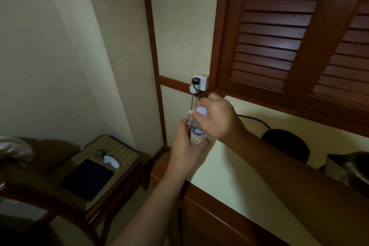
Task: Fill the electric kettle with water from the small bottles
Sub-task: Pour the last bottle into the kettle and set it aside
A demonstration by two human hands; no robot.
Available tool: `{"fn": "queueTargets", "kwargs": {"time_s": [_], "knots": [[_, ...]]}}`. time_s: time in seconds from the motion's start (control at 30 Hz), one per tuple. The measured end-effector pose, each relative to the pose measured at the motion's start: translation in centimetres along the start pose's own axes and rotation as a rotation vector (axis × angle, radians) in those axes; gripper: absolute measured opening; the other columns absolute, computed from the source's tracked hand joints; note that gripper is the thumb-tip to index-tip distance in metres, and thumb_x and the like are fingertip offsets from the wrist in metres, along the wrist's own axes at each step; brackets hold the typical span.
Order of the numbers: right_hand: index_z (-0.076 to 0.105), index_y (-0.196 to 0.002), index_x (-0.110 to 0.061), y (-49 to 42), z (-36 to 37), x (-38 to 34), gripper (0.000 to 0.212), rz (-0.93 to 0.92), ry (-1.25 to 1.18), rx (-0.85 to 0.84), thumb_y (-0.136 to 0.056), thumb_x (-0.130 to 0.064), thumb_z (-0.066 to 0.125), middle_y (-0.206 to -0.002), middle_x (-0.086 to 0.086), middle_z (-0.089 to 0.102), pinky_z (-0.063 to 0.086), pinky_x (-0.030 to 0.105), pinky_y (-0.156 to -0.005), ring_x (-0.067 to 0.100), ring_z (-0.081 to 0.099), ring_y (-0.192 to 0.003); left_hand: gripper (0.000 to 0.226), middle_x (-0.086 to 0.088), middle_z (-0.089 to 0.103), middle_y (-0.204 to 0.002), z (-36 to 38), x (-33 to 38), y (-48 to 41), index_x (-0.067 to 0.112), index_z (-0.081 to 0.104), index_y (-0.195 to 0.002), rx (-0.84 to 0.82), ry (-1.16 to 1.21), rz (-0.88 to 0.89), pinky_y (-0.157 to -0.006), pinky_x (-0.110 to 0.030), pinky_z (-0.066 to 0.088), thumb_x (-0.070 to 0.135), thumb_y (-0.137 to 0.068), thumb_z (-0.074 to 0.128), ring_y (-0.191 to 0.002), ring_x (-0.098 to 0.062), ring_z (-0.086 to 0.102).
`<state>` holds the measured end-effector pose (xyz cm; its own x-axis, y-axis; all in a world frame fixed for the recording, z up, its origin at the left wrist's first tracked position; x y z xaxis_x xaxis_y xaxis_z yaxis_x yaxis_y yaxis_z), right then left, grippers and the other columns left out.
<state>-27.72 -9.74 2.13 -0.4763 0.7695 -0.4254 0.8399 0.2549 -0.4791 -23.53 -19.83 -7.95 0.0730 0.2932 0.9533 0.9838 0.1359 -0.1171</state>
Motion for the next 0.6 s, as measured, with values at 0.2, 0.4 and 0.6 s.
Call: {"fn": "queueTargets", "kwargs": {"time_s": [0.2,0.4,0.6], "knots": [[0.073,-0.097,-0.019,4.2,-5.4,-0.7,0.037,0.021,-0.066,0.102,-0.082,-0.053,0.076,-0.084,-0.010,0.062,0.032,0.003,-0.059,0.002,0.052,-0.067,0.052,0.010,0.073,-0.121,2.5,1.9,2.7,0.035,0.057,-0.137,-0.028,0.297,0.016,-0.089,-0.024,0.061,0.027,-0.092,0.081,-0.113,-0.008,0.071],[0.038,-0.060,-0.030,8.3,-11.8,0.6,0.052,0.059,0.053,0.158,-0.077,-0.065,0.073,-0.059,-0.015,0.037,0.023,0.012,-0.058,0.002,0.040,-0.055,0.043,0.010,0.078,-0.115,6.2,5.5,6.7,0.035,0.069,-0.125,-0.252,0.339,0.075,-0.088,-0.026,0.062,0.012,-0.091,0.080,-0.108,-0.007,0.074],[0.060,-0.070,-0.023,12.5,-16.3,0.8,0.044,-0.074,0.071,0.058,-0.080,-0.066,0.063,-0.069,-0.016,0.044,0.033,0.020,-0.062,0.005,0.046,-0.061,0.033,-0.006,0.076,-0.095,11.3,7.7,10.8,0.024,0.076,-0.103,-0.530,0.465,0.063,-0.075,-0.038,0.057,0.002,-0.080,0.078,-0.086,-0.024,0.072]]}}
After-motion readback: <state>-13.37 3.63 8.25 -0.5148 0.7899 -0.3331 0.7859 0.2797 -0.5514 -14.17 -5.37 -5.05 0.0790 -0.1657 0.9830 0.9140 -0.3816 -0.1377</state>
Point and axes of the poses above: each hand's wrist, its own y-axis away from the middle knuckle, its own z-axis out of the palm, x = y × z, the point moved 10 cm from there along -y, towards the middle knuckle
